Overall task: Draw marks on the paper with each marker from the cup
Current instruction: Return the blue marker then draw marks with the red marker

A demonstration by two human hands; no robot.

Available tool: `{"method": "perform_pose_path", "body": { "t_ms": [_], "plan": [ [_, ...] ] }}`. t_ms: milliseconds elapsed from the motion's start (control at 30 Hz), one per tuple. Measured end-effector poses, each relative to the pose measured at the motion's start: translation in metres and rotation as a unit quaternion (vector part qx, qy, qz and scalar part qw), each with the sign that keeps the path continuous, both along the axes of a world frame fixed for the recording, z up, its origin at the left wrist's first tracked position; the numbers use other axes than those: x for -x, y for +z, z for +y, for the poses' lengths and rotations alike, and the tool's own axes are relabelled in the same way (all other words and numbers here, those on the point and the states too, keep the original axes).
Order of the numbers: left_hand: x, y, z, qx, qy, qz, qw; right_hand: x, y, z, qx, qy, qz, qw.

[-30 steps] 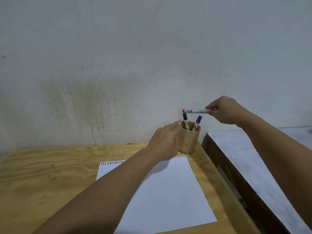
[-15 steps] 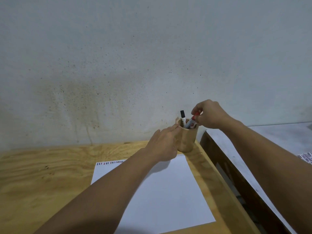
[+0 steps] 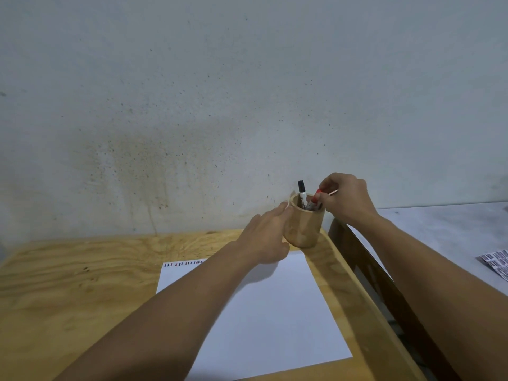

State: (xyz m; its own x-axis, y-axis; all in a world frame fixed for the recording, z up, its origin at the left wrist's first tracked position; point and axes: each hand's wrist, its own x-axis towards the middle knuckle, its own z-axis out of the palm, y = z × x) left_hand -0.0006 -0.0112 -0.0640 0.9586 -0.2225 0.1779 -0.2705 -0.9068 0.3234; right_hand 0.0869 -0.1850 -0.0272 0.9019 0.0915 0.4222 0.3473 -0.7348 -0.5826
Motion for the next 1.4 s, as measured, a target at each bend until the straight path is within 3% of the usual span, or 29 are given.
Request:
{"method": "perform_pose_path", "body": {
  "t_ms": [100, 200, 333, 433, 500, 633, 933, 1200, 1400],
  "plan": [
    [0.01, 0.001, 0.014, 0.011, 0.032, 0.012, 0.999, 0.007, -0.004, -0.006, 0.001, -0.015, -0.007, 1.0],
    [0.024, 0.001, 0.034, 0.022, 0.065, 0.01, 0.998, 0.027, -0.012, -0.008, 0.028, -0.041, -0.087, 0.995],
    [0.053, -0.01, 0.06, 0.044, 0.092, 0.015, 0.995, 0.068, -0.027, -0.005, 0.04, 0.014, -0.172, 0.984],
    [0.074, -0.026, 0.076, 0.072, 0.106, 0.022, 0.991, 0.09, -0.044, 0.001, 0.067, 0.108, -0.117, 0.985],
    [0.088, -0.037, 0.083, 0.038, 0.111, 0.024, 0.993, 0.101, -0.057, 0.006, 0.11, 0.155, -0.052, 0.98],
    [0.12, -0.058, 0.096, 0.011, 0.124, 0.027, 0.992, 0.124, -0.079, 0.016, 0.211, 0.187, 0.079, 0.956],
    [0.147, -0.077, 0.113, -0.038, 0.157, 0.041, 0.986, 0.158, -0.087, 0.018, 0.28, 0.178, 0.097, 0.939],
    [0.157, -0.081, 0.11, -0.011, 0.172, 0.019, 0.985, 0.16, -0.096, 0.014, 0.234, 0.162, 0.052, 0.957],
    [0.173, -0.069, 0.106, 0.051, 0.188, -0.118, 0.974, 0.172, -0.099, -0.001, 0.087, 0.127, -0.012, 0.988]
  ]
}}
